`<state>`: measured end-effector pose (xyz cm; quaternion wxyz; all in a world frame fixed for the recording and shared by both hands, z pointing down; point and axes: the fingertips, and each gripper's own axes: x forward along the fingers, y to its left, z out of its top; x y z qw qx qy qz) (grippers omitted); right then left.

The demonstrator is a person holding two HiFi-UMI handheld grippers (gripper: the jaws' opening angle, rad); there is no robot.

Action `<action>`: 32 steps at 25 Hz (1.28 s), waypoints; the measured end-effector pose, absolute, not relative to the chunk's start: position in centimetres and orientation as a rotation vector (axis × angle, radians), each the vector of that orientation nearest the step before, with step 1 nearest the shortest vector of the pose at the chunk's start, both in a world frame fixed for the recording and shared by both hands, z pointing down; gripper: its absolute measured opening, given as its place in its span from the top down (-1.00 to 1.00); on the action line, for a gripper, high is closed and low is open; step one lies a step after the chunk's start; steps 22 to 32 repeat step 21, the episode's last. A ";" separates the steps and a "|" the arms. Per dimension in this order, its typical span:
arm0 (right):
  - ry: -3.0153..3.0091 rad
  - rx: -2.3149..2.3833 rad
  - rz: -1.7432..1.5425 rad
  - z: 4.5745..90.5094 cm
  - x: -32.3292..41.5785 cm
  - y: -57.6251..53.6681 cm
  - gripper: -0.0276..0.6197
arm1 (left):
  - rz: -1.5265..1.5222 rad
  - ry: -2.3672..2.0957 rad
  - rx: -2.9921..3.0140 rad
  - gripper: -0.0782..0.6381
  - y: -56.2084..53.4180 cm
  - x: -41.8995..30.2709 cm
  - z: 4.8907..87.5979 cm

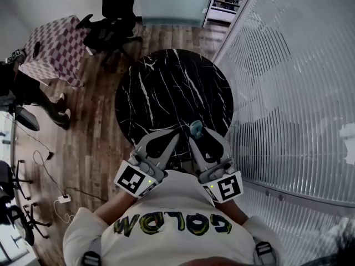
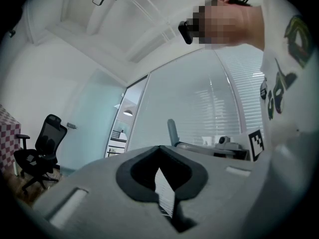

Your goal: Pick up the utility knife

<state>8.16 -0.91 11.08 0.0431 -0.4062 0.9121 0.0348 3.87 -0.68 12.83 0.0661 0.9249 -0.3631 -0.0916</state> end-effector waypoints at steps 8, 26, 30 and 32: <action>2.783 -1.256 0.141 11.0 8.1 -1.1 0.51 | -0.278 -1.081 2.797 0.77 -0.7 4.0 12.6; 2.805 -1.254 0.124 10.9 7.3 -1.5 0.51 | -0.294 -1.084 2.773 0.77 -1.2 3.3 12.3; 2.805 -1.254 0.124 10.9 7.3 -1.5 0.51 | -0.294 -1.084 2.773 0.77 -1.2 3.3 12.3; 2.805 -1.254 0.124 10.9 7.3 -1.5 0.51 | -0.294 -1.084 2.773 0.77 -1.2 3.3 12.3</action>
